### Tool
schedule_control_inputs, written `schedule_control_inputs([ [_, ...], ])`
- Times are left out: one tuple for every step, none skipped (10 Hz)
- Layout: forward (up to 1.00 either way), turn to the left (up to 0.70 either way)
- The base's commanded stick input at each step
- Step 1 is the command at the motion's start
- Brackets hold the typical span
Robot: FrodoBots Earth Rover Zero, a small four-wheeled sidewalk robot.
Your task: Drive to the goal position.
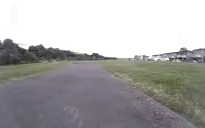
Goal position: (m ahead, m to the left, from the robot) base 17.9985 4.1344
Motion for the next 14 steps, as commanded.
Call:
schedule_control_inputs([
  [0.7,0.0],
  [0.7,0.0],
  [0.7,0.0],
  [0.7,0.02],
  [0.7,0.24],
  [0.7,0.34],
  [0.7,0.35],
  [0.7,0.35],
  [0.7,0.35],
  [0.7,0.35],
  [0.7,0.32],
  [0.7,0.09],
  [0.7,0.02],
  [0.7,0.02],
])
